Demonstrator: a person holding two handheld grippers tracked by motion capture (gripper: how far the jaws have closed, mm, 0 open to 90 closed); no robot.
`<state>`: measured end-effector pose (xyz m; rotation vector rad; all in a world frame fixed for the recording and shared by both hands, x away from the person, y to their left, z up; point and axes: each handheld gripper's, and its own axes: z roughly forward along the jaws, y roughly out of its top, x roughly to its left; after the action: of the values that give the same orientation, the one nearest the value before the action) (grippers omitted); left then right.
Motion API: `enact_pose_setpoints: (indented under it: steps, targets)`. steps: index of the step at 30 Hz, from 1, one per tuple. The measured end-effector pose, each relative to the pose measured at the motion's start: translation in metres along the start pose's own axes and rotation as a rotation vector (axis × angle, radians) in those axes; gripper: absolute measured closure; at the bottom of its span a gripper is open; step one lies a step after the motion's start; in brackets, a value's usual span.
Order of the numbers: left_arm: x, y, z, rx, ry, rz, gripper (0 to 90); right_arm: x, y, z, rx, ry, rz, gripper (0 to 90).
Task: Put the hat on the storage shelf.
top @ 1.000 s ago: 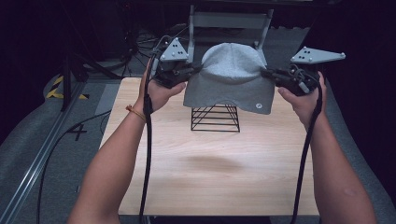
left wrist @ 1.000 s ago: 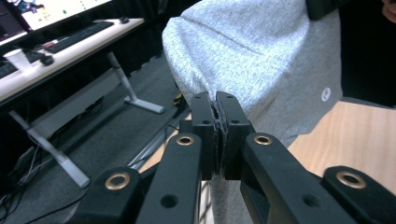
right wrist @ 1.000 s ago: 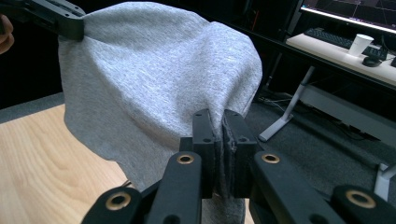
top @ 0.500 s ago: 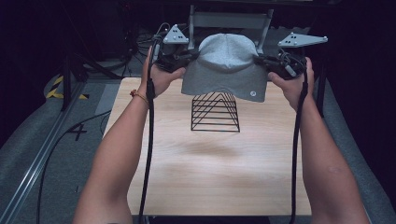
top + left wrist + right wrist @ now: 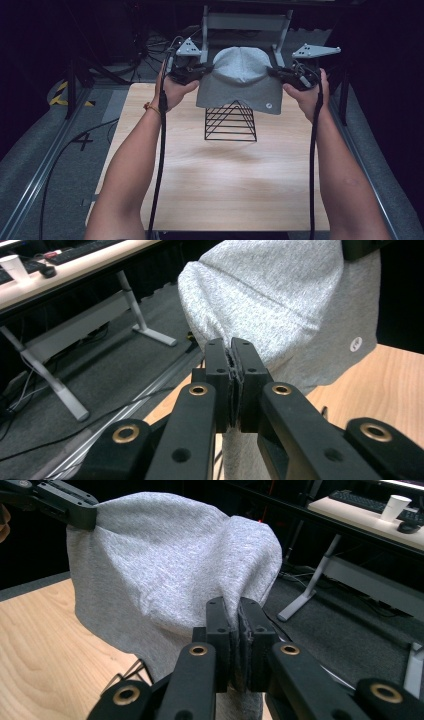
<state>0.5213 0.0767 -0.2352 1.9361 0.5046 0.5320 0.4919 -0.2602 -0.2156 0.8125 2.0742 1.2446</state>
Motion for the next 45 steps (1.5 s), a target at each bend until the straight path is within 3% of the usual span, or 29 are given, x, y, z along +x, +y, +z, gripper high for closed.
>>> enact_pose_setpoints:
  steps: [4,9,12,15,29,33,41,45]
  targets:
    - [-0.003,-0.001,-0.009,-0.025,-0.02,-0.007,87.3,0.001,-0.003,-0.005,-0.009,0.007,-0.004,84.9]
    - [-0.011,0.002,-0.023,-0.052,-0.032,0.015,87.3,0.007,-0.002,-0.014,-0.026,0.02,-0.01,84.9]
    - [-0.017,0.003,-0.028,-0.044,-0.035,0.044,87.3,0.012,0.0,-0.019,-0.03,0.02,-0.02,85.0]
    - [-0.021,0.001,-0.029,-0.045,-0.038,0.047,87.3,0.015,0.0,-0.02,-0.033,0.022,-0.029,84.9]
    - [-0.018,-0.04,-0.005,0.025,-0.045,0.003,87.2,0.018,-0.029,-0.008,0.007,0.053,-0.019,84.9]
    - [-0.019,-0.05,0.001,0.041,-0.049,0.001,87.2,0.019,-0.04,-0.001,0.023,0.065,-0.016,84.8]
    - [-0.017,-0.074,0.013,0.058,-0.048,-0.048,87.1,0.024,-0.063,0.019,0.061,0.093,0.008,84.8]
    - [-0.017,-0.085,0.017,0.072,-0.051,-0.055,87.1,0.026,-0.07,0.026,0.074,0.105,0.014,84.9]
